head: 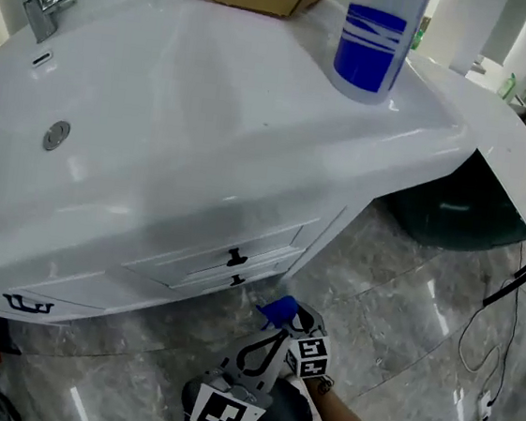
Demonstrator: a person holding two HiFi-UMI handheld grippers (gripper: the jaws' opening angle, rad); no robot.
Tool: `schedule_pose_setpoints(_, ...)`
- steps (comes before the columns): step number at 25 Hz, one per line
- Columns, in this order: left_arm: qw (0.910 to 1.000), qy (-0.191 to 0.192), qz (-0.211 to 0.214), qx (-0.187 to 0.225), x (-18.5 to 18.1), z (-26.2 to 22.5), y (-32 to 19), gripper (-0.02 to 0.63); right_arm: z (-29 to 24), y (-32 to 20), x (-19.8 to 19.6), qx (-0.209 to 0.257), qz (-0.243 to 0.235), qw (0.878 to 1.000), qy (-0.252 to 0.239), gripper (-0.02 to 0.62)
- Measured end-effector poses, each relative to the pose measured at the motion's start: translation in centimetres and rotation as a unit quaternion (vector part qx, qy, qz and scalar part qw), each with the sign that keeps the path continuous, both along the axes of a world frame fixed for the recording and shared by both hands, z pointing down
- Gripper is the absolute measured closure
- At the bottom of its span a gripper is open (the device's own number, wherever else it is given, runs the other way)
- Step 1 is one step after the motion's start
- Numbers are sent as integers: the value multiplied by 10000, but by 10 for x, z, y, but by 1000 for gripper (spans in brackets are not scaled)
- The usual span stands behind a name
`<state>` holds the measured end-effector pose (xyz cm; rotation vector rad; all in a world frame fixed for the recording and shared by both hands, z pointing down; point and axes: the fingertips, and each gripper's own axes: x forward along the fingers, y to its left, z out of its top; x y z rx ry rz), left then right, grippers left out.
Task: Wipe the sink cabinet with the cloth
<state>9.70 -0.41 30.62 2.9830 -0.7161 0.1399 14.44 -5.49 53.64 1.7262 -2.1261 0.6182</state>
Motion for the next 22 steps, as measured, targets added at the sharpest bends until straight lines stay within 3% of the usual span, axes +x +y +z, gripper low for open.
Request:
schedule_pose_setpoints(3,9968,520,-303,-524,-6,-46,6,606,-78,24,-30,338,-275,9990,-64,480)
schedule_pose_setpoints(6,9906,714,-751,-890,-26,-91,-6,606,-163,37,-38,942,-617,9911,713,480)
schedule_pose_setpoints(10,9951,217,-797,-538,-64,-165,-6,606,-256,61,-24,734,-763,9925,605,480)
schedule_pose_setpoints(15,9790,167,-1738,-1050,-129,-266,-7,606,-381,85,-9,472,-467,9965,515,480)
schedule_pose_setpoints(18,9771,57,-1861,-1032,-147,-335,12,606,-458,111,-19,250,-444,9983,295,480)
schedule_pose_setpoints(22,9765,-122,-1882,-1043,-156,-411,47,606,-564,136,-46,299,-651,9973,164,480)
